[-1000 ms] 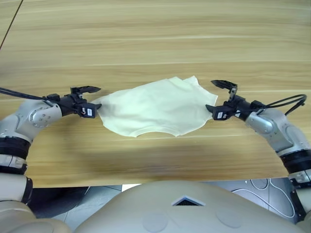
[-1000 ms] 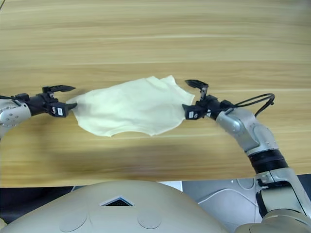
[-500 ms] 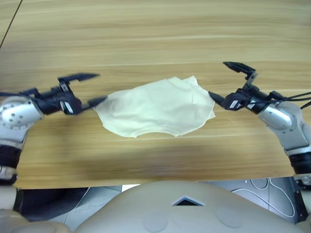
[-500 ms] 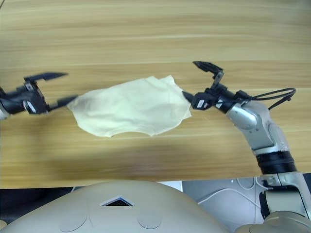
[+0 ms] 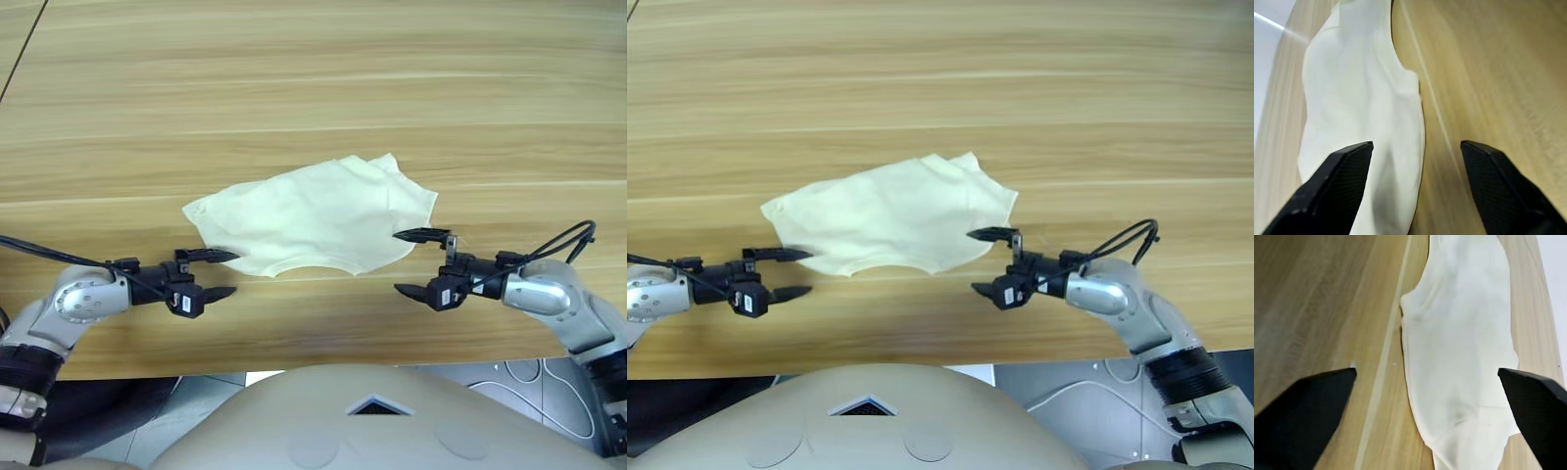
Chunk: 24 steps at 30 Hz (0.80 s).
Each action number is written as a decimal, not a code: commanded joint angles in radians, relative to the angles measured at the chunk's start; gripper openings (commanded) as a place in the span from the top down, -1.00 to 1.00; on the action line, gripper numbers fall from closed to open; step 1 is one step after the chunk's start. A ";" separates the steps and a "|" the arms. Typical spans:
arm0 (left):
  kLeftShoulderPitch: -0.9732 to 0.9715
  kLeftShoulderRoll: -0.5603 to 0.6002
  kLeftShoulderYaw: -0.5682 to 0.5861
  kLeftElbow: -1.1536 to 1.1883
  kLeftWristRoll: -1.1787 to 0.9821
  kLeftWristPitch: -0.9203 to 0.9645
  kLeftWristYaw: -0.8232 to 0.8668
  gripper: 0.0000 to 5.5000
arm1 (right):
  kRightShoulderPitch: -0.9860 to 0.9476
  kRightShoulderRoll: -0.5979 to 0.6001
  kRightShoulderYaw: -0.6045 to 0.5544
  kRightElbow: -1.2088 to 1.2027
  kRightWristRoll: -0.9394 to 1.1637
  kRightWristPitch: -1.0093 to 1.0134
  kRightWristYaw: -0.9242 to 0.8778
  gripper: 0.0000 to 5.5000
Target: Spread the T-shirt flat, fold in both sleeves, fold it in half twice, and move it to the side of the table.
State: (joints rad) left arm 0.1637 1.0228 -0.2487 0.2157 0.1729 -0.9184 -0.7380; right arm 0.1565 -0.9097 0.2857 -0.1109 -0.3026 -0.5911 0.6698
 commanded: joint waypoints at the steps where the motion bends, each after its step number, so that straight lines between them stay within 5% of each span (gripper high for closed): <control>1: 0.008 -0.011 0.019 0.024 0.118 0.054 0.046 -0.22 | -0.004 0.019 0.037 0.069 -0.124 0.063 0.001 -0.95; 7: -0.005 -0.013 0.013 0.041 0.172 0.070 0.082 -0.22 | -0.022 0.031 0.050 0.111 -0.176 0.100 -0.024 -0.78; 24: -0.044 -0.016 0.004 0.086 0.256 0.140 0.133 0.83 | -0.039 0.030 0.072 0.154 -0.203 0.122 -0.054 0.43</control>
State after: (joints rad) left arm 0.1091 1.0108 -0.2202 0.2720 0.3872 -0.8105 -0.5906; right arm 0.0869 -0.8721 0.3312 -0.0039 -0.4424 -0.5215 0.5844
